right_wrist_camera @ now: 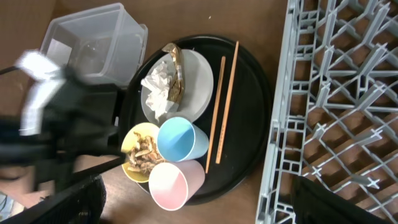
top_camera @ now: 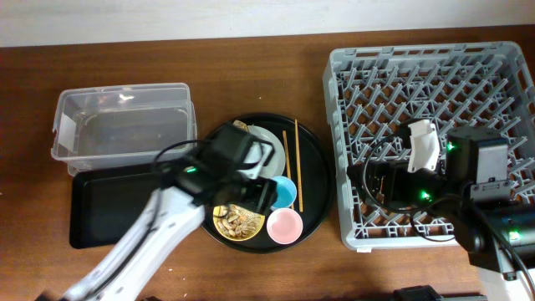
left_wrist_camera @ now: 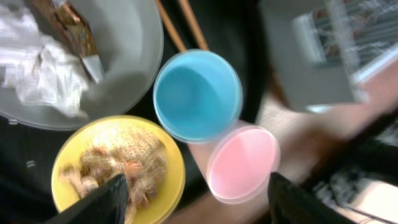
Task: Sort waste into correct bins and load items into the dishwasher rack
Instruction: 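Reach the left gripper to the pink cup and grasp it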
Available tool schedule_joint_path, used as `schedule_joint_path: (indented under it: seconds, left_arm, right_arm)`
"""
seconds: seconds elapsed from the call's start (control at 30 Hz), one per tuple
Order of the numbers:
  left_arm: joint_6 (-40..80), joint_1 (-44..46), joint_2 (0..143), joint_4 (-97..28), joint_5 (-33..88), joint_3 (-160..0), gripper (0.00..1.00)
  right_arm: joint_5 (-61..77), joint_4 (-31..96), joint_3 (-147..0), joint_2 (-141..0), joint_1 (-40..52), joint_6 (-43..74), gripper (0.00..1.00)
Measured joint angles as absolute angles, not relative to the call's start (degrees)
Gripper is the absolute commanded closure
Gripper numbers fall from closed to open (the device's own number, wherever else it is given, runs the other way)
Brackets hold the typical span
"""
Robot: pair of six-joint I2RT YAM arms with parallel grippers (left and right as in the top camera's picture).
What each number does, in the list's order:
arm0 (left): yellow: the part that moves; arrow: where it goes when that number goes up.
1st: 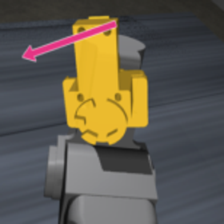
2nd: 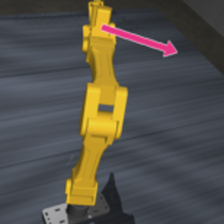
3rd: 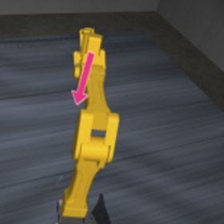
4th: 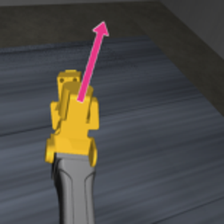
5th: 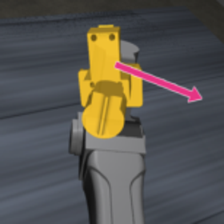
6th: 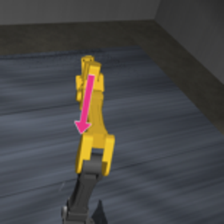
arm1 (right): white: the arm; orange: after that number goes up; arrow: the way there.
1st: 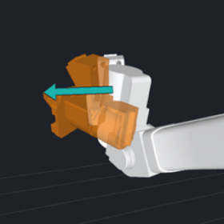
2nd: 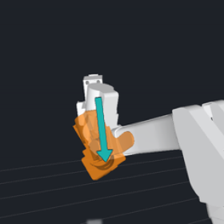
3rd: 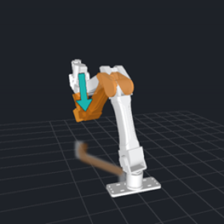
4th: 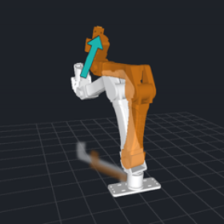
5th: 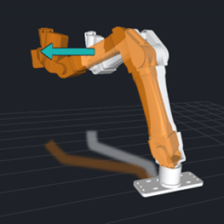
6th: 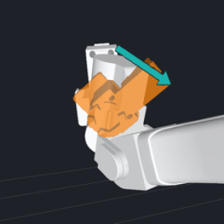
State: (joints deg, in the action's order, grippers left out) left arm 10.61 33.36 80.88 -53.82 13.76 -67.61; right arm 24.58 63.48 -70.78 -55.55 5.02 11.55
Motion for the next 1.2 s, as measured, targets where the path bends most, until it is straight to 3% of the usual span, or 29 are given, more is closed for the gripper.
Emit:
schedule_joint_path:
  seconds: [0.2, 0.27, 0.6, 0.87, 0.93, 0.97, 1.03, 1.2]
  left_arm:
    - [13.4, 37.4, 94.6, -44.1, 6.4, -67.6, 0.51]
    - [13.8, 37.5, 94.6, -43.9, 5.7, -67.6, 0.59]
    - [18.2, 37.8, 91.1, -67.1, 5.4, -76.7, 0.59]
    - [24.1, 47.6, 91.1, -60.9, 7.1, -68.3, 0.60]
    - [25.8, 48.6, 91.1, -59.4, 5.6, -65.1, 0.68]
    - [26.4, 48.5, 91.1, -57.8, 4.4, -63.9, 0.82]
    - [27.2, 48.5, 91.1, -55.4, 3.1, -62.7, 1.00]
    - [27.9, 48.5, 90.9, -55.3, 2.8, -62.1, 1.00]
  right_arm:
    - [24.8, 65.7, -70.9, -55.5, 5.0, 11.6, 0.04]
    - [24.8, 66.1, -70.9, -55.5, 5.0, 11.6, 0.04]
    - [24.8, 66.6, -71.0, -55.5, 5.0, 11.6, 0.03]
    - [24.8, 66.7, -71.0, -55.6, 5.0, 11.5, 0.03]
    - [24.8, 66.7, -71.0, -55.6, 5.0, 11.6, 0.03]
    - [24.8, 66.7, -71.0, -55.5, 5.0, 11.6, 0.03]
    - [24.8, 66.7, -71.0, -55.6, 5.0, 11.6, 0.03]
    - [24.8, 66.7, -71.0, -55.5, 5.0, 11.6, 0.03]
